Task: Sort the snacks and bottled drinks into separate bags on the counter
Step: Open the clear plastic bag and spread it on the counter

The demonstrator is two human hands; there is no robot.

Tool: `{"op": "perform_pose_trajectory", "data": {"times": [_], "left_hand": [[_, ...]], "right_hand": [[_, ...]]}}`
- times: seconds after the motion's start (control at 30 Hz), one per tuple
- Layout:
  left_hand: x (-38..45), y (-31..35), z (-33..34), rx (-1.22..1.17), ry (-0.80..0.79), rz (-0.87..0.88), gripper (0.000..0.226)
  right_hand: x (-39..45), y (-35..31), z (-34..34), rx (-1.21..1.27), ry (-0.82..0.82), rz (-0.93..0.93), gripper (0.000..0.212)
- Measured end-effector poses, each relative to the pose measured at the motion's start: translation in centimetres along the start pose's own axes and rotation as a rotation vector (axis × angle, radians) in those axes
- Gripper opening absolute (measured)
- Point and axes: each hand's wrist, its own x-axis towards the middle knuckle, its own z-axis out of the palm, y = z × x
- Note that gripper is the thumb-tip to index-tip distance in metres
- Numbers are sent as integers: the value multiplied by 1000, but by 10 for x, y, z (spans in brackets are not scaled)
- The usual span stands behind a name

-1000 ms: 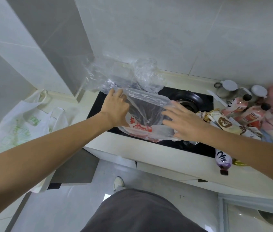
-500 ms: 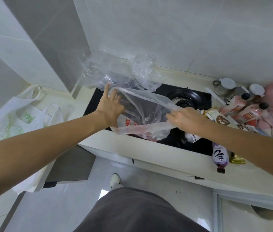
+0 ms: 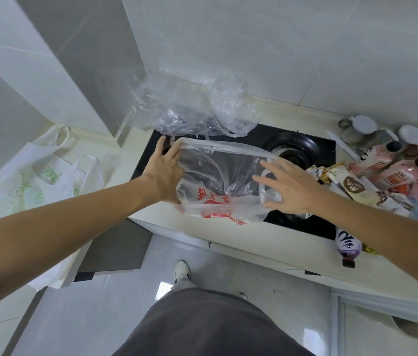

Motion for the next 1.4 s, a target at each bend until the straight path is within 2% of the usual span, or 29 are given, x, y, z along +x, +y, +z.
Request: {"op": "perform_pose_trajectory", "data": {"times": [0.03, 0.1, 0.17, 0.23, 0.27, 0.33, 0.4, 0.5, 0.6, 0.7, 0.77, 0.83, 0.9, 0.97, 1.03, 1.1, 1.17, 1.27, 1.37, 1.4], "left_hand": [[-2, -1, 4, -29, 8, 6, 97], [-6, -4, 10, -84, 93, 41, 76], [-8, -7, 16, -117, 244, 126, 54], [-6, -4, 20, -132, 422, 292, 32], [-3, -2, 21, -132, 488, 380, 26], [3, 6, 18, -131, 560, 461, 29], [10, 10, 14, -120, 517, 419, 40], [21, 11, 12, -21, 324, 289, 45], [23, 7, 4, 19, 168, 228, 32], [20, 3, -2, 14, 106, 166, 34], [19, 3, -2, 5, 100, 134, 29], [17, 7, 0, 4, 55, 114, 23], [14, 10, 4, 4, 13, 91, 28], [11, 12, 9, -6, 1, 75, 50], [9, 13, 17, -33, -7, 51, 82], [4, 13, 20, -34, -21, 13, 110], [-1, 13, 21, -39, 17, -7, 117], [-7, 8, 27, -76, 22, 48, 103], [-12, 1, 43, -57, -42, 119, 65], [-14, 0, 51, -69, -72, 125, 63]], "right_hand": [[-1, 0, 4, 0, 24, -18, 72], [-3, 2, 14, -4, 101, -80, 73], [-6, 5, 26, -1, 210, -123, 66], [-6, 6, 31, -1, 261, -133, 52], [-5, 5, 32, 0, 261, -137, 43], [-2, 1, 29, 3, 257, -163, 20], [1, -1, 25, -17, 286, -183, 5], [3, 6, 28, -108, 309, -162, 12], [3, 12, 32, -155, 184, -106, 6], [-1, 14, 31, -175, 111, -46, 11], [-2, 10, 26, -158, 62, 6, 28], [0, 4, 23, -181, 28, 62, 59], [4, -5, 26, -220, 4, 112, 84], [9, -14, 30, -204, -12, 145, 101], [14, -22, 29, -158, -12, 143, 109], [19, -31, 20, -162, -4, 117, 106], [24, -42, 11, -235, -38, 84, 91], [26, -51, 13, -297, -44, 1, 56], [24, -40, 31, -242, 125, -176, 52], [23, -35, 37, -224, 179, -222, 51]]}}
